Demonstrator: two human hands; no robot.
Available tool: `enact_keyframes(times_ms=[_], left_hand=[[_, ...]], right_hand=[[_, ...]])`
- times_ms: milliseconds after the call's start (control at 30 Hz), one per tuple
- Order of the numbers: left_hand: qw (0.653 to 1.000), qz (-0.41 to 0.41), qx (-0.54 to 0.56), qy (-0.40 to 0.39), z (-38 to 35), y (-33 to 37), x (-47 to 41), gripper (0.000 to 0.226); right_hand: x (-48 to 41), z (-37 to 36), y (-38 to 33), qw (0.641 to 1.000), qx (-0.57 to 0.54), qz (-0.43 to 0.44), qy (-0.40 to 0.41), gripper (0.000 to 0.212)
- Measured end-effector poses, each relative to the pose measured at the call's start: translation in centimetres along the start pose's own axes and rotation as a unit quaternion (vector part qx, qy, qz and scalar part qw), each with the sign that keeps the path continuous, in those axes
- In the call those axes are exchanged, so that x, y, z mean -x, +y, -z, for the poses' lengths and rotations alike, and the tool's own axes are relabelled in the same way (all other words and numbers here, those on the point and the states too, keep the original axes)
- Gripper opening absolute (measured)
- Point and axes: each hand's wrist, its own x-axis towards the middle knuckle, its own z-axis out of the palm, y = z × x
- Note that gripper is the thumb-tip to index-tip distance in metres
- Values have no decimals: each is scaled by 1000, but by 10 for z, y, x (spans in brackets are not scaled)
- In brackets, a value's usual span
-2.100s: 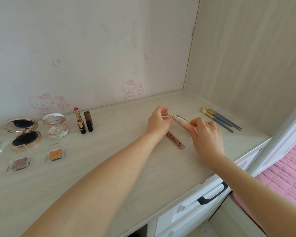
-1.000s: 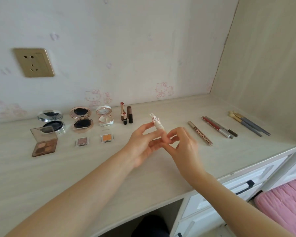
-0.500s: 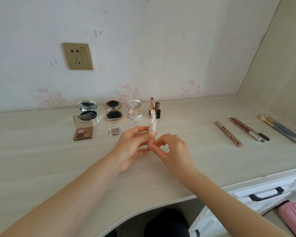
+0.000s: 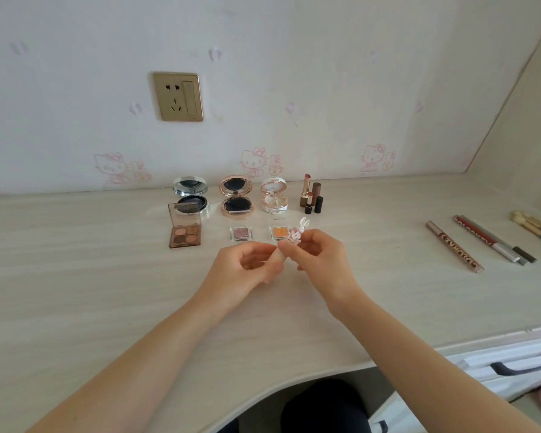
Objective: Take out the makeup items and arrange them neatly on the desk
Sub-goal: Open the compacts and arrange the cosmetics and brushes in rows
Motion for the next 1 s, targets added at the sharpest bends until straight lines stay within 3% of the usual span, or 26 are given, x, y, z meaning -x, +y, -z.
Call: enact_keyframes(times_ms=[200, 267, 400, 633, 833, 1000], left_hand=[[991, -33, -100, 82, -6, -12, 0, 17], [991, -42, -103, 70, -7, -14, 1, 17], [996, -35, -76, 36, -7, -11, 4, 13], [999, -35, -27, 4, -4, -8, 4, 9], [997, -52, -41, 28, -5, -10, 5, 15], [996, -53, -54, 37, -5, -11, 4, 15]], right_hand=[[1, -1, 5, 997, -71, 14, -22, 33], [0, 2, 9, 994, -95, 19, -41, 35], [0, 8, 12, 985, -150, 29, -80, 16], [0, 10, 10, 963, -238, 20, -123, 40], [1, 7, 12, 979, -187, 44, -66, 20], [3, 10, 8, 964, -242, 30, -105, 40]])
